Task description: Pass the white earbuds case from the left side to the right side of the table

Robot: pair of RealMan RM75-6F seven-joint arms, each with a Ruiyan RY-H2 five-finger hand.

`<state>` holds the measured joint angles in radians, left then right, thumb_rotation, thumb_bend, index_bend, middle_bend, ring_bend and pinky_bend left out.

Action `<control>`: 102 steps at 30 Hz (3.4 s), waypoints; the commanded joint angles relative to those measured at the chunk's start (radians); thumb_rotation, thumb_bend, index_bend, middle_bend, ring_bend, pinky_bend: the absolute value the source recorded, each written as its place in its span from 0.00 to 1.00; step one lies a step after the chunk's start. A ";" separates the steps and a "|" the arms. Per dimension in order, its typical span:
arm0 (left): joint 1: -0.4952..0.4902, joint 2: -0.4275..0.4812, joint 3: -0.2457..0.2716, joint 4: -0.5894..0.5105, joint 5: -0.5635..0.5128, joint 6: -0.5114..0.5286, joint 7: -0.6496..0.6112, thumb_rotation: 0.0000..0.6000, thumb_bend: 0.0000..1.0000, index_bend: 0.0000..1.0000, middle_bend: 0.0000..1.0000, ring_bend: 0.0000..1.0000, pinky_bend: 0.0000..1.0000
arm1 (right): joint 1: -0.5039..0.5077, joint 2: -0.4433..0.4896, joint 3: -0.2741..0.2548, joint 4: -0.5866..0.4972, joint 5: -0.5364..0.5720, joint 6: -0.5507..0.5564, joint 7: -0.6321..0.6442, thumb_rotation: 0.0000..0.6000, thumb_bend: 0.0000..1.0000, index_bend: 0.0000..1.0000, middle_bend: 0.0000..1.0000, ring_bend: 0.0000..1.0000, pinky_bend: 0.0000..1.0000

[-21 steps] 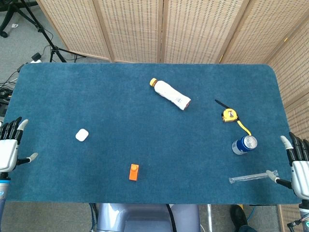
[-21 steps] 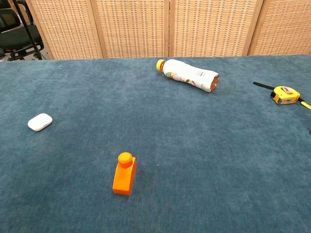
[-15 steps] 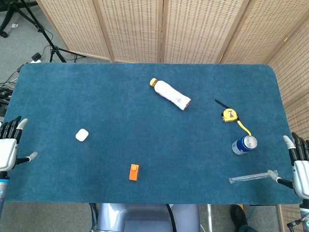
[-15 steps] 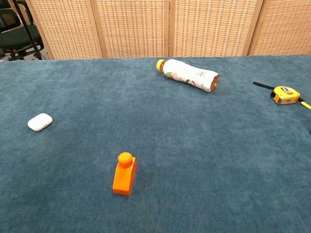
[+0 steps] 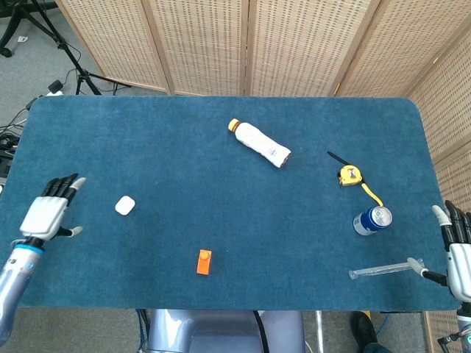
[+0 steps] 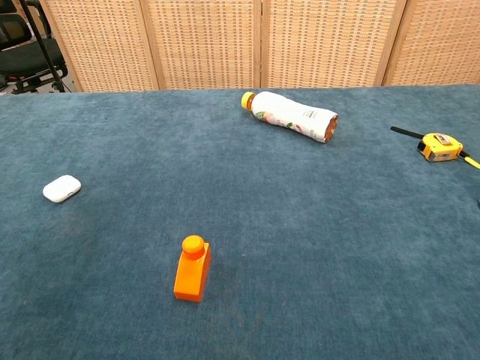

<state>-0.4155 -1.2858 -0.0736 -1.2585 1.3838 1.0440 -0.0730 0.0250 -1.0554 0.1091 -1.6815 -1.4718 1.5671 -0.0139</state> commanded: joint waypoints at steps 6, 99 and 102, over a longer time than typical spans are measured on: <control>-0.127 -0.108 0.009 0.128 0.005 -0.177 0.007 1.00 0.10 0.11 0.00 0.00 0.00 | 0.005 0.001 0.004 0.004 0.013 -0.014 0.006 1.00 0.00 0.00 0.00 0.00 0.00; -0.422 -0.370 -0.201 -0.102 -0.184 -0.049 0.274 1.00 0.00 0.00 0.00 0.00 0.00 | 0.013 0.017 0.015 0.041 0.018 -0.035 0.115 1.00 0.00 0.00 0.00 0.00 0.00; -0.330 -0.228 -0.168 -0.181 -0.161 0.023 0.250 1.00 0.00 0.00 0.00 0.00 0.00 | 0.022 0.004 0.014 0.047 0.011 -0.042 0.094 1.00 0.00 0.00 0.00 0.00 0.00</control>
<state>-0.8361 -1.6389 -0.2798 -1.3564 1.1883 0.9887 0.1976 0.0436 -1.0465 0.1246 -1.6371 -1.4579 1.5283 0.0865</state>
